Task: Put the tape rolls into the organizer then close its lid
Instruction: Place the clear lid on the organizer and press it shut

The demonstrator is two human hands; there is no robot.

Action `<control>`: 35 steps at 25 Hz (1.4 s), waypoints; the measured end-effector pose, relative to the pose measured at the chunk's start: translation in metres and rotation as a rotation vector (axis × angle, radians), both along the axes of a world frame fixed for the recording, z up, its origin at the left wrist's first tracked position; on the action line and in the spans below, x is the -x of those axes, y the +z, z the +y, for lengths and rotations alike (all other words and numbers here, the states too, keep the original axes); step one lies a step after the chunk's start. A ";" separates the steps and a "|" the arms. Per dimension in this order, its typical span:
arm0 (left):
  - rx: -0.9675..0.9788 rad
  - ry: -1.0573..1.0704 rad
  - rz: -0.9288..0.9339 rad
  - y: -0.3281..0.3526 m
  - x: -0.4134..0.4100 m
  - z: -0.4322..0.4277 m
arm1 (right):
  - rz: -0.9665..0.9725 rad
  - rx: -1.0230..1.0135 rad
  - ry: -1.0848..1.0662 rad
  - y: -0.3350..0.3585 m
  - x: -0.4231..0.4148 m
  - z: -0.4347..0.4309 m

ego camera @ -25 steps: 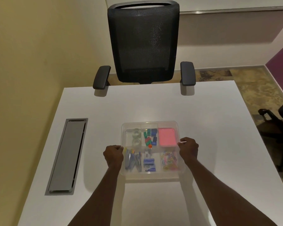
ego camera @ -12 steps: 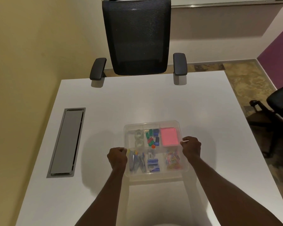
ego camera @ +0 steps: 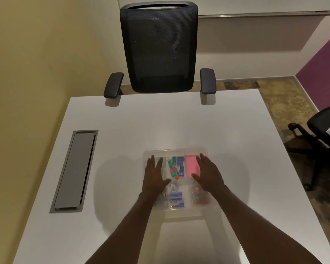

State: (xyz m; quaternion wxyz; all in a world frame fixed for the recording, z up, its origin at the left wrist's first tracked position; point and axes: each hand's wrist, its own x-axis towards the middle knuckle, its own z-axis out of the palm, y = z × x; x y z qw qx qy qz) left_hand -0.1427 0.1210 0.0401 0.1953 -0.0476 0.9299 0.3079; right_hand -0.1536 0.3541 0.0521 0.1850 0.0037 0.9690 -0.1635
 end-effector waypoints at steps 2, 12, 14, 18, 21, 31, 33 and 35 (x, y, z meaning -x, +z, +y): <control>0.036 -0.078 -0.054 -0.006 0.008 0.009 | -0.079 -0.043 0.037 -0.007 0.004 -0.001; 0.163 -0.172 -0.017 -0.017 0.029 0.039 | -0.086 -0.108 0.073 -0.015 0.004 -0.002; 0.172 -0.276 -0.028 -0.013 0.042 0.051 | -0.067 -0.136 0.091 -0.010 0.008 -0.002; 0.212 -0.334 -0.130 -0.014 0.056 0.064 | -0.049 -0.152 0.060 -0.001 0.028 0.006; 0.220 -0.330 -0.145 -0.017 0.055 0.065 | -0.110 -0.149 0.063 0.001 0.044 0.012; 0.235 -0.320 -0.159 -0.023 0.057 0.067 | -0.114 -0.156 0.069 -0.005 0.047 0.007; 0.231 -0.322 -0.168 -0.023 0.057 0.068 | -0.112 -0.139 0.059 -0.005 0.049 0.006; 0.220 -0.322 -0.178 -0.021 0.058 0.068 | -0.113 -0.131 0.051 -0.004 0.052 0.006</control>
